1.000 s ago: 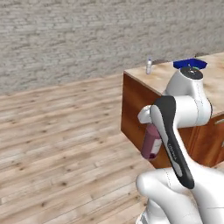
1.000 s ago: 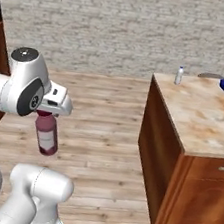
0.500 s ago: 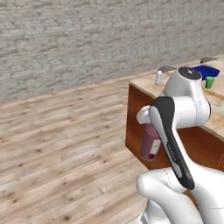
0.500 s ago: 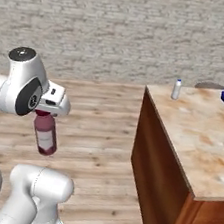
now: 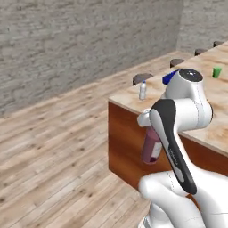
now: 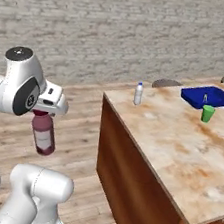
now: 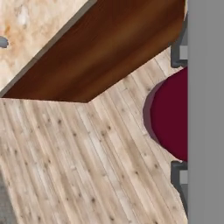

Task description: Place the drinks on the dining counter in a tight cluster.

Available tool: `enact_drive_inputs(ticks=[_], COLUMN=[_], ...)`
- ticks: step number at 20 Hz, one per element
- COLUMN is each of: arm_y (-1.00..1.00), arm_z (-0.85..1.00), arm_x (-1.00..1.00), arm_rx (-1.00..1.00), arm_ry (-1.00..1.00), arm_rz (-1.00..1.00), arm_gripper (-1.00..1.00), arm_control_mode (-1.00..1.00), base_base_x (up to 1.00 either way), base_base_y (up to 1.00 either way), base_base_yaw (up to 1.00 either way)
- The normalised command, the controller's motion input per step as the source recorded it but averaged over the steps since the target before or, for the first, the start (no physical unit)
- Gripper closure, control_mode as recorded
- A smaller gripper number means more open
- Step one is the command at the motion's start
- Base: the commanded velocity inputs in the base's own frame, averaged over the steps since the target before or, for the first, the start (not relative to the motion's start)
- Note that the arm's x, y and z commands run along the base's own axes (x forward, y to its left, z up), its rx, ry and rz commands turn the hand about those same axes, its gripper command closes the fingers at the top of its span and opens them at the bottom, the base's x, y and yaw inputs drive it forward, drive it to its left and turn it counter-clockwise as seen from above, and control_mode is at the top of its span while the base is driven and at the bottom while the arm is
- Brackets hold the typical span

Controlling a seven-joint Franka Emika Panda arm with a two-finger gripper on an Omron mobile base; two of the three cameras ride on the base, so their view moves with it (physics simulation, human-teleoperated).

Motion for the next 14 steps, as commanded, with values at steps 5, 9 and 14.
enact_drive_inputs(ticks=[5,9,14], arm_y=[0.0,0.0,0.0], arm_z=[0.0,0.0,0.0], arm_x=[0.0,0.0,0.0], arm_rx=[0.0,0.0,0.0], arm_ry=[0.0,0.0,0.0], arm_rz=[0.0,0.0,0.0], arm_gripper=[1.0,1.0,1.0], arm_control_mode=[1.0,1.0,1.0], base_base_x=[0.87,0.65,0.69], base_base_y=[0.0,0.0,0.0], base_base_yaw=[-0.55,-0.6,-0.55])
